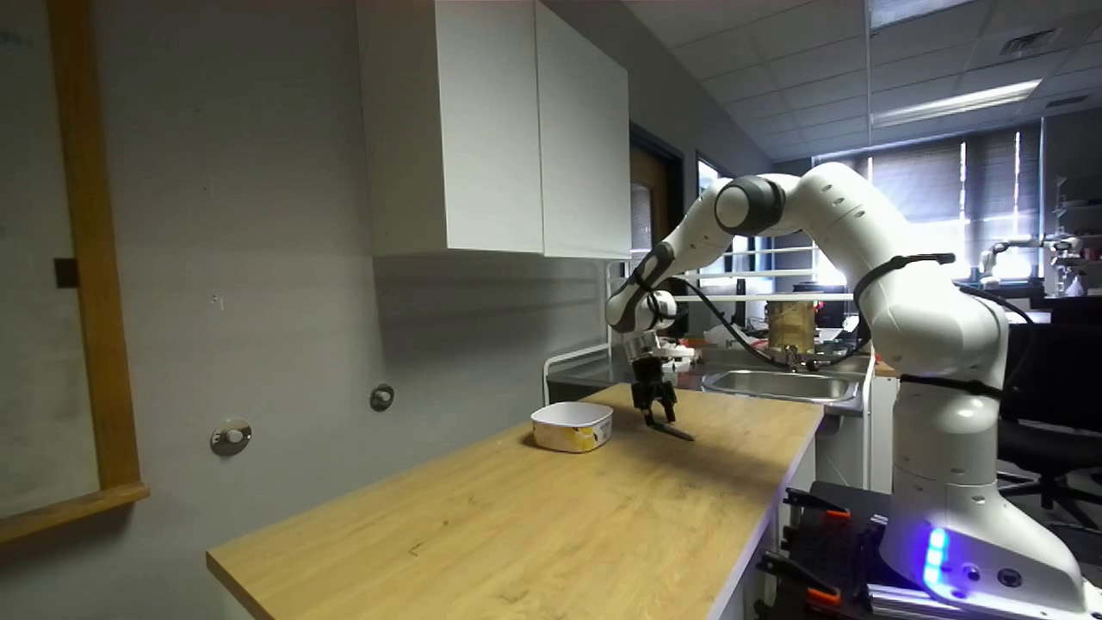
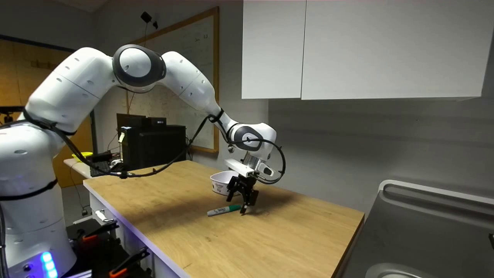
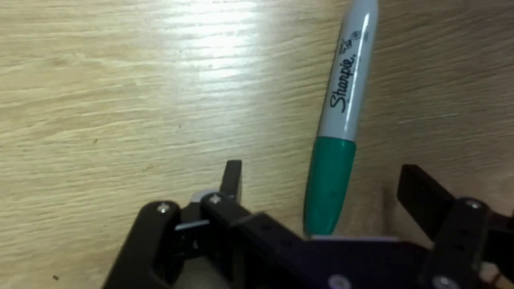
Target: Put the pen inside the container.
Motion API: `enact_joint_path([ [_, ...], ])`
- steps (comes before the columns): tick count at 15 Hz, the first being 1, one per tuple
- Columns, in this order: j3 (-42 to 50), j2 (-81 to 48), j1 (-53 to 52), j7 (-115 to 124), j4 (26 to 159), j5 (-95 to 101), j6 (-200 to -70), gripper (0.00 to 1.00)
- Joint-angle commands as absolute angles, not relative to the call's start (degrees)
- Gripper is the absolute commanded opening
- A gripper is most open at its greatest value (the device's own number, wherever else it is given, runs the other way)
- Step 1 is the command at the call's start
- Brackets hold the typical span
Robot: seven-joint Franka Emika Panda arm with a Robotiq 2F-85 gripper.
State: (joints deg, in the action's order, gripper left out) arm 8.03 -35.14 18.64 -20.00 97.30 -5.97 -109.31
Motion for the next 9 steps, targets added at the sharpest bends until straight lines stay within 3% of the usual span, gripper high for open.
enact_joint_path([
  [1, 7.4, -35.2, 19.8, -19.1, 101.1, -7.2, -112.5, 1.0],
  [7, 7.8, -32.2, 19.1, -18.2, 106.5, -6.3, -114.8, 1.0],
  [8, 7.9, -31.2, 18.9, -18.2, 107.7, -6.1, -115.3, 0.75],
  [9, 8.0, -30.1, 18.7, -18.1, 108.9, -5.9, -115.7, 0.75],
])
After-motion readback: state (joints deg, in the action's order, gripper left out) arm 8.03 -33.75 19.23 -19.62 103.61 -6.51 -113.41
